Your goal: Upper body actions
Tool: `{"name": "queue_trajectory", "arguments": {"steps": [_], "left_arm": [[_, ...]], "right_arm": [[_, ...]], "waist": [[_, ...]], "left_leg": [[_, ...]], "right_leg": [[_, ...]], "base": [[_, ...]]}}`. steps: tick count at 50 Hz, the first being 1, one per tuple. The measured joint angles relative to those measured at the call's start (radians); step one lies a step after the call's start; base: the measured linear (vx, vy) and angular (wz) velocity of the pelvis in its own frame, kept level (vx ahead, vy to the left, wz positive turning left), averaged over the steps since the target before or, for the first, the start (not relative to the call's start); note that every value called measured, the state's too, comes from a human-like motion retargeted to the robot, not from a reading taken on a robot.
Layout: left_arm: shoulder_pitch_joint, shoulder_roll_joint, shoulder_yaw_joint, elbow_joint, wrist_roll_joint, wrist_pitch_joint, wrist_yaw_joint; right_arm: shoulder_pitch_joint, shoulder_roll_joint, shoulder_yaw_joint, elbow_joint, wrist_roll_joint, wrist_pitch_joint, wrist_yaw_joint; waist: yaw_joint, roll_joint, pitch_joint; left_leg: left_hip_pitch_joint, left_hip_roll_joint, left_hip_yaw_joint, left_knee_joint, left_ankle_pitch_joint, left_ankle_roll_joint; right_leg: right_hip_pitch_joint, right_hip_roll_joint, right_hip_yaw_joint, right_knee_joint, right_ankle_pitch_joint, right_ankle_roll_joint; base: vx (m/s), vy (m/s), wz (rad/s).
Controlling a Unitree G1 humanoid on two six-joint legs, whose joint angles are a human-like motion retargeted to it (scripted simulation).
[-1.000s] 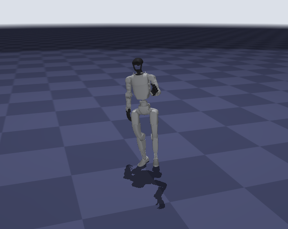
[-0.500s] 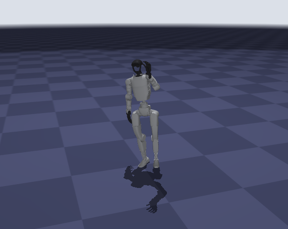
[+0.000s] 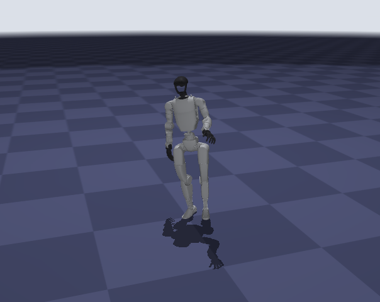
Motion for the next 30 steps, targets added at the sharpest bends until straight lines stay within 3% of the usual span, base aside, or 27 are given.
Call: {"name": "queue_trajectory", "arguments": {"steps": [5, 8, 15, 18, 22, 25, 27, 30], "left_arm": [[0.159, 0.036, 0.023, -0.362, 0.132, -0.217, 0.317], [0.259, 0.051, 0.069, -0.592, 0.235, -0.287, 0.434], [0.183, 0.139, 0.106, -0.807, 0.046, -0.256, 0.376], [0.126, 0.168, 0.191, -0.801, -0.034, -0.221, 0.29], [0.089, 0.175, 0.338, -0.688, -0.036, -0.226, 0.336], [0.022, 0.165, 0.439, -0.41, -0.004, -0.279, 0.396], [-0.064, 0.174, 0.461, -0.106, -0.042, -0.24, 0.381], [-0.158, 0.194, 0.448, 0.216, -0.202, -0.07, 0.27]], "right_arm": [[-0.015, -0.004, 0.009, -0.027, -0.007, -0.024, -0.012], [-0.016, -0.01, 0.046, -0.019, 0.022, -0.025, -0.038], [0.006, -0.009, 0.034, -0.012, 0.022, -0.02, -0.016], [0.007, -0.009, 0.024, -0.004, 0.009, -0.013, -0.023], [-0.003, -0.011, 0.044, 0.005, 0.007, 0.0, -0.002], [0.006, -0.014, 0.062, 0.004, -0.002, -0.001, -0.002], [0.007, -0.016, 0.065, 0.01, -0.011, -0.006, -0.005], [-0.007, -0.009, 0.059, 0.023, -0.023, -0.012, 0.002]], "waist": [[-0.004, 0.016, -0.009], [-0.008, 0.024, -0.01], [0.087, 0.012, -0.016], [0.047, 0.008, -0.014], [0.027, 0.016, -0.024], [0.022, 0.024, -0.039], [0.029, 0.024, -0.044], [0.024, 0.012, -0.033]], "left_leg": [[0.001, 0.012, 0.042, -0.003, -0.011, -0.005], [0.006, 0.019, 0.072, -0.005, -0.018, -0.007], [0.004, 0.034, 0.112, -0.003, -0.023, -0.013], [0.0, 0.017, 0.057, -0.003, -0.015, -0.008], [-0.001, 0.015, 0.059, -0.004, -0.016, -0.007], [0.0, 0.014, 0.059, -0.004, -0.016, -0.006], [0.002, 0.012, 0.057, -0.003, -0.016, -0.005], [0.008, 0.007, 0.044, -0.003, -0.014, -0.003]], "right_leg": [[-0.032, 0.011, 0.043, 0.006, 0.011, -0.007], [-0.04, 0.018, 0.074, 0.008, 0.013, -0.009], [-0.034, 0.013, 0.117, 0.011, 0.001, 0.008], [-0.035, 0.01, 0.059, 0.009, 0.006, -0.003], [-0.038, 0.017, 0.06, 0.007, 0.007, -0.01], [-0.036, 0.018, 0.06, 0.006, 0.007, -0.012], [-0.03, 0.016, 0.058, 0.006, 0.005, -0.011], [-0.016, 0.012, 0.045, 0.005, 0.001, -0.009]], "base": [[0.13, 0.09, -0.41], [0.03, 0.04, -0.56], [-0.05, -0.03, -0.24], [-0.02, -0.01, 0.78], [0.02, 0.01, 0.03], [0.02, 0.0, 0.0], [-0.01, -0.03, 0.05], [-0.06, -0.08, 0.18]]}}
